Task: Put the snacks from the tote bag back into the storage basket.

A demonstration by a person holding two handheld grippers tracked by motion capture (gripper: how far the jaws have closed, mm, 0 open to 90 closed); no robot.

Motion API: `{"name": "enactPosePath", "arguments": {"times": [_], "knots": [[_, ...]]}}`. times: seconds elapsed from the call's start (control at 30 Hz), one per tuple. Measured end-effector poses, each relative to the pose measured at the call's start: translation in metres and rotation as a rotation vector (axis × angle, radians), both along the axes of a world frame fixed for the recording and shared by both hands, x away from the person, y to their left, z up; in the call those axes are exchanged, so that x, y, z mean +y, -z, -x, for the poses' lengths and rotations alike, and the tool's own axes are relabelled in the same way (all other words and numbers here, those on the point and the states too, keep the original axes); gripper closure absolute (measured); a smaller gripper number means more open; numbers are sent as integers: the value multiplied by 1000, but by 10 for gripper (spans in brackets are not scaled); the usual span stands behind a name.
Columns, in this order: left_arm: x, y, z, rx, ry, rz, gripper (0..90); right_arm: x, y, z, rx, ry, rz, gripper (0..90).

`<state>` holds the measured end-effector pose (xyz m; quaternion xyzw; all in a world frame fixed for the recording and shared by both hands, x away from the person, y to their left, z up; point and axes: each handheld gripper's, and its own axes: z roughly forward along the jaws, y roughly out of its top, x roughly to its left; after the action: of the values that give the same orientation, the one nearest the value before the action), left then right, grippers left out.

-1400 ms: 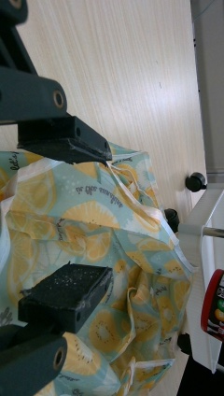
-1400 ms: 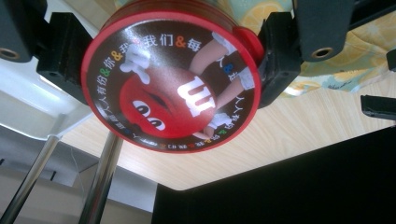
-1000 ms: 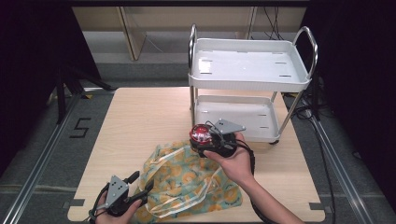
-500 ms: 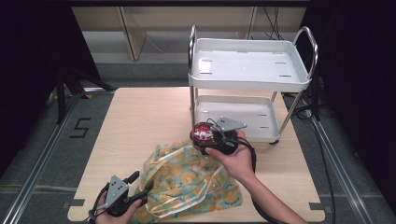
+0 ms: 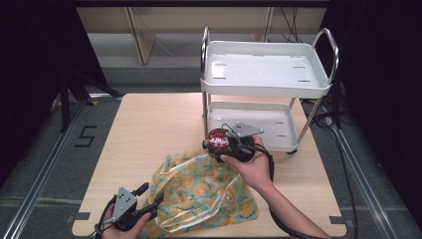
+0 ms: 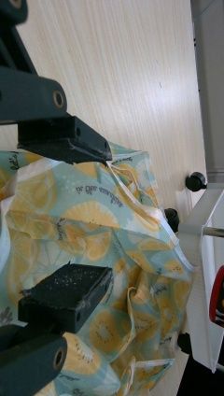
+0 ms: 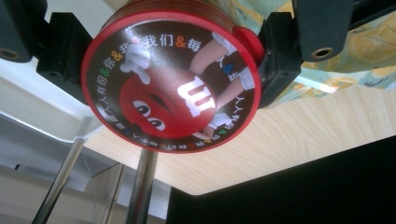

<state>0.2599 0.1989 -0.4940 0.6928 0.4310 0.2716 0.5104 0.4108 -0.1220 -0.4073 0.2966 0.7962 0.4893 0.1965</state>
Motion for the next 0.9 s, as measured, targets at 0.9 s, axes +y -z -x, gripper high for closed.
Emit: {"name": "enactPosePath", "arguments": {"times": [0.9], "knots": [[0, 0, 0, 0, -3, -2, 371, -4, 0, -14, 5, 28, 3, 267]]}}
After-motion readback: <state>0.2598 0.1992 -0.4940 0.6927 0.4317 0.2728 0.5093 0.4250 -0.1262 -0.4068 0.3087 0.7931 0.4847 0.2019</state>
